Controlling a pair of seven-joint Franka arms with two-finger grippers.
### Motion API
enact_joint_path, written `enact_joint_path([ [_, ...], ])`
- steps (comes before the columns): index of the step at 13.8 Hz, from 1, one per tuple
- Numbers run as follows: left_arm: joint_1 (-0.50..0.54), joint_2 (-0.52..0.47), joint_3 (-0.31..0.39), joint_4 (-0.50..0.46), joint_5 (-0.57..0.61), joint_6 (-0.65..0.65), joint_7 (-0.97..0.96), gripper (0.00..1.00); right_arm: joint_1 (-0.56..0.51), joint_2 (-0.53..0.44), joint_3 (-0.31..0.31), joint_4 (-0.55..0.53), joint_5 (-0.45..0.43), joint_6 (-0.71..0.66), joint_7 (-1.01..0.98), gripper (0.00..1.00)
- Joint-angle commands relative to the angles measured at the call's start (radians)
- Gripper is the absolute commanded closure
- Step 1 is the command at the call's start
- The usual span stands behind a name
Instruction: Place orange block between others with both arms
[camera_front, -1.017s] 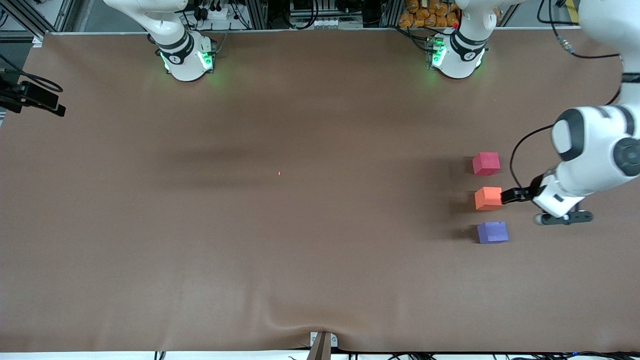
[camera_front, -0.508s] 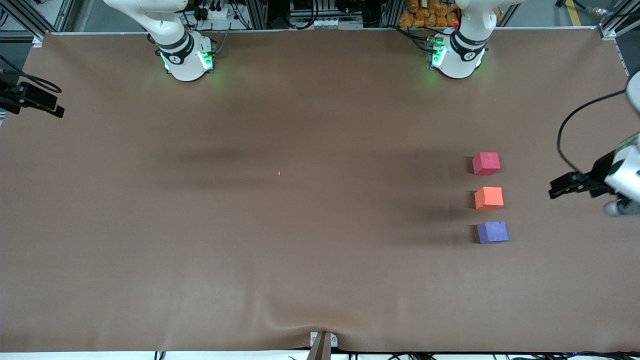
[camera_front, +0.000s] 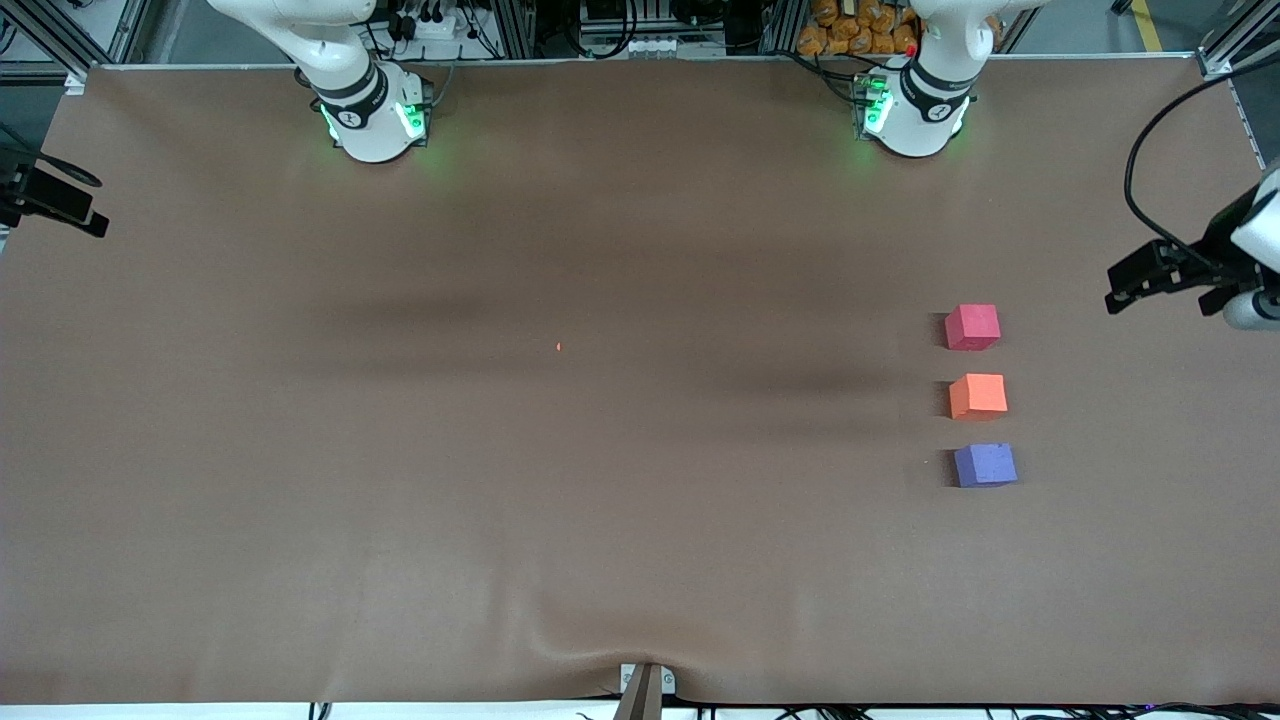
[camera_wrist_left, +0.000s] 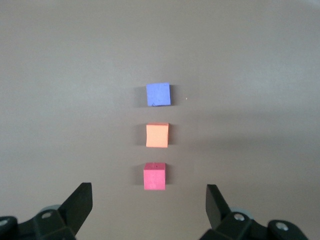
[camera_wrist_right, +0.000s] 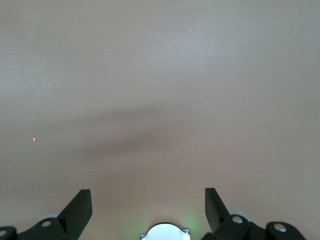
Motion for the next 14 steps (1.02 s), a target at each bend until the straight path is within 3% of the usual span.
enact_joint_path([
  [1,0.003,-0.007,-0.008,0.032,-0.016,-0.081,0.01,0.0,-0.006,-0.009,0.009,0.002,-0.01,-0.001,0.01,0.0],
  [3,-0.051,-0.034,0.011,0.037,-0.036,-0.129,-0.022,0.0,-0.005,-0.009,0.011,0.001,-0.01,-0.001,0.01,0.0],
  [6,-0.163,-0.069,0.107,0.018,-0.039,-0.181,-0.068,0.0,-0.005,-0.009,0.011,0.002,-0.01,-0.001,0.01,0.0],
  [10,-0.195,-0.157,0.129,-0.07,-0.042,-0.18,-0.071,0.0,-0.005,-0.009,0.011,0.001,-0.01,-0.003,0.01,0.0],
  [14,-0.2,-0.156,0.155,-0.061,-0.039,-0.177,-0.053,0.0,-0.005,-0.009,0.011,0.001,-0.01,-0.004,0.01,0.0],
])
